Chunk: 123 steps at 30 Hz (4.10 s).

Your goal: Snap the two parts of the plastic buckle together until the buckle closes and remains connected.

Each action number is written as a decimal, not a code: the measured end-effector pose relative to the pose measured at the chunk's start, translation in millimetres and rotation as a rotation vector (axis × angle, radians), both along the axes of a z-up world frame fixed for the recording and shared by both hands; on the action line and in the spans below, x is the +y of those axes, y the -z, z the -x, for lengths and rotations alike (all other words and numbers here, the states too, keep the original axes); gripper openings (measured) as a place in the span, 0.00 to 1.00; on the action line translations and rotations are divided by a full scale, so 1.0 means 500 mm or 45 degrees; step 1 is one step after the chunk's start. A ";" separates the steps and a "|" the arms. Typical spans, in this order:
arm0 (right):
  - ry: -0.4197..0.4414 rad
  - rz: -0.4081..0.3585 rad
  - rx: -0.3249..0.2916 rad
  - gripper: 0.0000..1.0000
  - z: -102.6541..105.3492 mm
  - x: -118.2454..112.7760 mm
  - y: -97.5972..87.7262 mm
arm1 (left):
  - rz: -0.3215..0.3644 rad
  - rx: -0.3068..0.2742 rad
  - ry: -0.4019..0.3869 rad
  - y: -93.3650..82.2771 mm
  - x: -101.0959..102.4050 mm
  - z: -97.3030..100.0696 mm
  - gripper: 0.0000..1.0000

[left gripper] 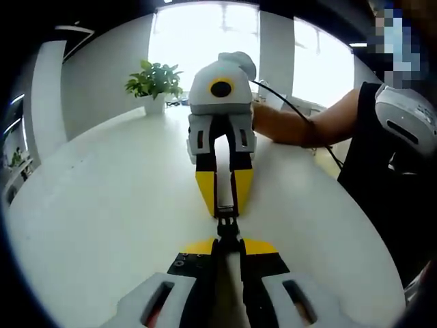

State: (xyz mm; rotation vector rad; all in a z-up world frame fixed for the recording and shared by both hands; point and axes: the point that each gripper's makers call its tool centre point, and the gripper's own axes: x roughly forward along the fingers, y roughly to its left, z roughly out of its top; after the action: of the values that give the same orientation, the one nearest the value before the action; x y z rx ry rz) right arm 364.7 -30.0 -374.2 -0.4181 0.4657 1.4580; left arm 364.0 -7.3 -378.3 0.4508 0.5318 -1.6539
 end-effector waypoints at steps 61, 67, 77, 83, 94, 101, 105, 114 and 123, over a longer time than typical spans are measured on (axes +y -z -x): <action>0.037 0.007 -0.052 0.09 -0.018 0.004 0.000 | 0.011 -0.059 -0.028 0.001 -0.017 -0.010 0.07; 0.020 -0.011 -0.034 0.07 -0.016 -0.001 0.000 | 0.022 -0.030 -0.006 0.001 -0.018 -0.010 0.07; -0.003 -0.001 -0.017 0.07 -0.008 0.010 0.000 | 0.020 -0.025 0.010 0.007 -0.029 -0.007 0.07; 0.000 -0.016 -0.019 0.07 -0.010 0.010 -0.001 | 0.022 -0.022 0.004 0.009 -0.029 -0.007 0.08; 0.002 -0.016 -0.014 0.08 -0.007 0.011 -0.002 | 0.027 -0.019 0.001 0.007 -0.028 0.002 0.08; 0.005 -0.020 -0.004 0.08 -0.007 0.010 -0.003 | 0.033 -0.018 -0.002 0.005 -0.027 0.003 0.08; 0.005 -0.024 -0.004 0.08 -0.006 0.010 -0.003 | 0.040 -0.016 -0.003 0.003 -0.026 0.004 0.09; 0.002 -0.028 -0.006 0.08 -0.004 0.011 -0.003 | 0.054 -0.048 0.018 0.001 -0.022 0.005 0.11; 0.021 -0.080 -0.001 0.08 -0.010 0.005 -0.023 | 0.136 -0.006 -0.004 -0.016 -0.024 0.001 0.36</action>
State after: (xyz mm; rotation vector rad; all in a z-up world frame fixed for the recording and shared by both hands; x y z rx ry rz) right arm 369.6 -27.3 -362.4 -0.3637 0.4208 1.4527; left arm 363.8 -19.5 -370.4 0.3754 0.4380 -1.6686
